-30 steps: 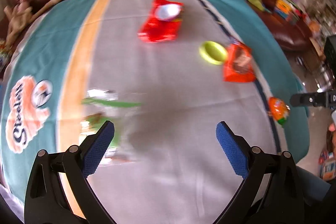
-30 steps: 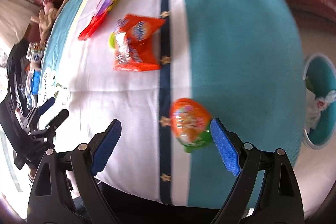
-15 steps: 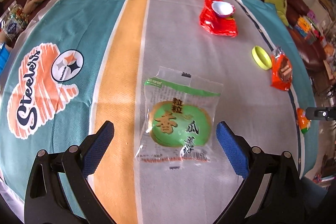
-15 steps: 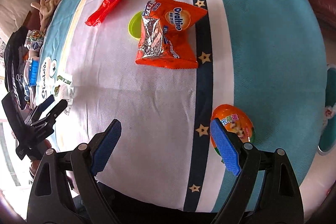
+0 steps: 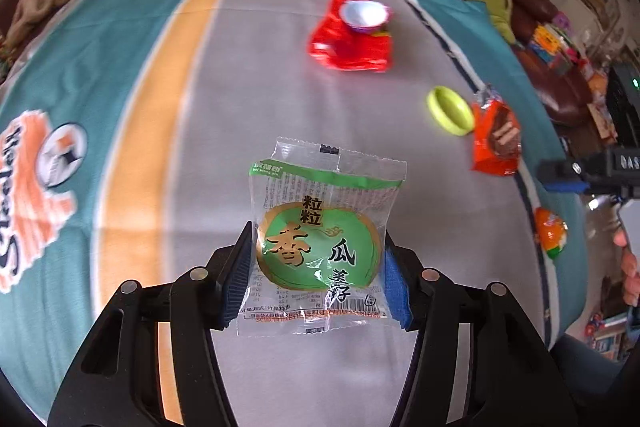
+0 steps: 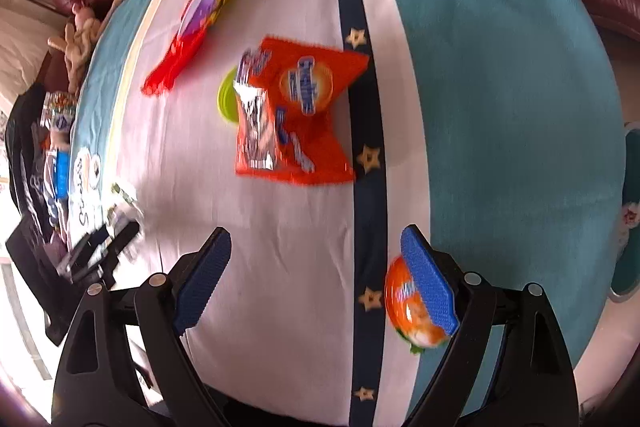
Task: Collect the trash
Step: 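Grasp the green seed snack packet with the left tool while the right tool grasps the Ovaltine packet, then lift both snack packets off the table with both tools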
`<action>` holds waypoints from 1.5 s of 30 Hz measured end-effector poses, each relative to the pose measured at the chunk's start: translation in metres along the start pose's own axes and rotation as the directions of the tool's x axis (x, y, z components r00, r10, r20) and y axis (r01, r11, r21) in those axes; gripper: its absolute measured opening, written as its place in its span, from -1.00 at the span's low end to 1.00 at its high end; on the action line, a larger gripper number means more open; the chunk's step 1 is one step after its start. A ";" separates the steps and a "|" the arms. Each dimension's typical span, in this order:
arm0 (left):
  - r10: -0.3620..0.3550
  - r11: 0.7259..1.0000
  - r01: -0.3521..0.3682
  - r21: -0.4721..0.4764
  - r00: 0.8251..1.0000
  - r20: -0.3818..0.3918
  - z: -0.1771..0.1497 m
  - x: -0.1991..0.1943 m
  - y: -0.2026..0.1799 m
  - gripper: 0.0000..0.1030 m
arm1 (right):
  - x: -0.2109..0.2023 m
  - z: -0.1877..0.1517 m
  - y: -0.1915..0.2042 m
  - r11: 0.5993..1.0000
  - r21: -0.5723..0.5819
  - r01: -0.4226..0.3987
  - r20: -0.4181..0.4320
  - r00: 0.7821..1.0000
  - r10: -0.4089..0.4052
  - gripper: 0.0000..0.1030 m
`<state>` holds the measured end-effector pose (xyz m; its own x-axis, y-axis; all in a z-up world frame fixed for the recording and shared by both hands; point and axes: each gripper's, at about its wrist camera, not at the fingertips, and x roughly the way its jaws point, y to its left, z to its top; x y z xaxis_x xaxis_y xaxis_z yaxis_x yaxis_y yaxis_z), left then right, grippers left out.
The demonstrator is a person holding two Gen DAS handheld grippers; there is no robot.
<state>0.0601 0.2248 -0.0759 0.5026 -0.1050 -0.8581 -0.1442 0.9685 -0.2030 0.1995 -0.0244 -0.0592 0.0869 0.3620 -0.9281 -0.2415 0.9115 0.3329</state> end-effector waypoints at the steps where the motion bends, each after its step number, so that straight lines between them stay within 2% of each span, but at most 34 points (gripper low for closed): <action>1: -0.007 1.000 0.007 0.003 1.000 -0.001 0.002 0.003 -0.004 0.12 | 0.001 0.004 0.001 1.000 0.002 -0.001 0.014 1.000 0.001 0.61; 5: -0.029 0.999 0.029 0.018 1.000 -0.003 0.008 0.011 -0.020 0.13 | 0.007 0.020 0.006 1.000 0.003 -0.008 0.053 0.999 0.008 0.61; 11: -0.018 0.999 0.017 0.039 1.000 0.002 0.014 0.019 -0.031 0.16 | 0.024 0.036 0.014 0.999 -0.038 -0.001 0.068 0.998 0.004 0.61; 16: -0.020 0.999 0.019 0.046 1.000 0.009 0.015 0.020 -0.031 0.18 | 0.035 0.040 0.015 0.998 -0.066 0.009 0.062 0.998 -0.005 0.61; 19: -0.011 0.999 0.011 0.051 1.000 0.011 0.016 0.021 -0.033 0.21 | 0.035 0.039 0.018 0.995 -0.100 0.029 0.090 0.996 -0.020 0.60; 20: -0.008 0.999 0.007 0.054 1.000 0.011 0.016 0.022 -0.033 0.22 | 0.035 0.038 0.018 0.993 -0.111 0.038 0.099 0.995 -0.027 0.51; 22: 0.003 0.998 -0.004 0.061 1.000 0.012 0.016 0.023 -0.036 0.24 | 0.034 0.035 0.021 0.989 -0.135 0.061 0.120 0.992 -0.045 0.10; 23: 0.006 0.998 -0.007 0.062 1.000 0.011 0.017 0.024 -0.037 0.27 | 0.034 0.034 0.021 0.989 -0.142 0.053 0.116 0.993 -0.037 -0.26; 25: 0.013 0.998 -0.014 0.062 1.000 0.011 0.017 0.024 -0.038 0.30 | 0.033 0.030 0.021 0.989 -0.143 0.036 0.106 0.994 -0.021 -0.37; 31: 0.023 0.999 -0.024 0.046 1.000 0.016 0.015 0.024 -0.040 0.29 | 0.020 0.016 0.016 0.989 -0.151 0.012 0.111 0.994 0.005 -0.39; 34: 0.036 0.998 -0.037 0.046 0.999 0.019 0.013 0.024 -0.044 0.23 | 0.009 0.007 0.010 0.989 -0.151 0.003 0.116 0.993 0.014 -0.39; 39: 0.007 1.000 -0.008 0.027 1.000 0.004 0.011 0.022 -0.053 0.19 | -0.008 -0.007 -0.006 0.991 -0.133 -0.022 0.126 0.991 0.039 -0.39; 45: -0.016 0.998 0.015 0.060 1.000 0.010 0.013 0.014 -0.082 0.19 | -0.029 -0.019 -0.029 0.992 -0.115 -0.054 0.154 0.986 0.071 -0.39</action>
<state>0.0900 0.1470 -0.0657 0.5132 -0.1183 -0.8500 -0.0850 0.9786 -0.1876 0.1852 -0.0652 -0.0448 0.2170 0.4517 -0.8654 -0.3553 0.8622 0.3610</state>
